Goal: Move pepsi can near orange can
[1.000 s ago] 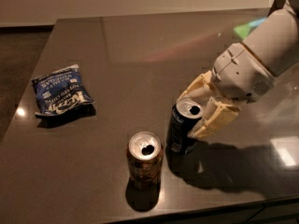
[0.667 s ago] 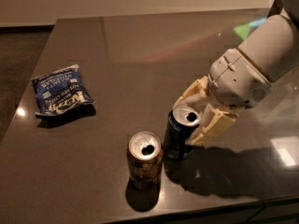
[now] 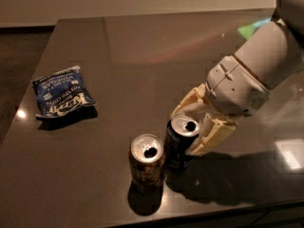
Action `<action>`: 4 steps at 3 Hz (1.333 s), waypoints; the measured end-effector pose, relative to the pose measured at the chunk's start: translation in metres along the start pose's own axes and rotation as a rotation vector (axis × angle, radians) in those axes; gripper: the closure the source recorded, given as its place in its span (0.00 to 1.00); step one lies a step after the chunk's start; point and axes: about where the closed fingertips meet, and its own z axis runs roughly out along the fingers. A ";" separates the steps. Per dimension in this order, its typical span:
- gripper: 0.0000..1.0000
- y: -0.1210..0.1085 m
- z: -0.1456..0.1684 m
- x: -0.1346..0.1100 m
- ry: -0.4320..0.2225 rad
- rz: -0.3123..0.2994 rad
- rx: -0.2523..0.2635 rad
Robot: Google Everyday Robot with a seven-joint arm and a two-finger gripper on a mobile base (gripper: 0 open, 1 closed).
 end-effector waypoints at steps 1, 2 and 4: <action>0.35 0.002 0.005 0.001 0.004 -0.015 0.000; 0.12 0.000 0.006 -0.001 0.005 -0.018 0.006; 0.00 -0.001 0.006 -0.002 0.006 -0.020 0.011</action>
Offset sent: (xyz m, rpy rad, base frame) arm -0.0019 0.0015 -0.0039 -0.0013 -0.0089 0.0098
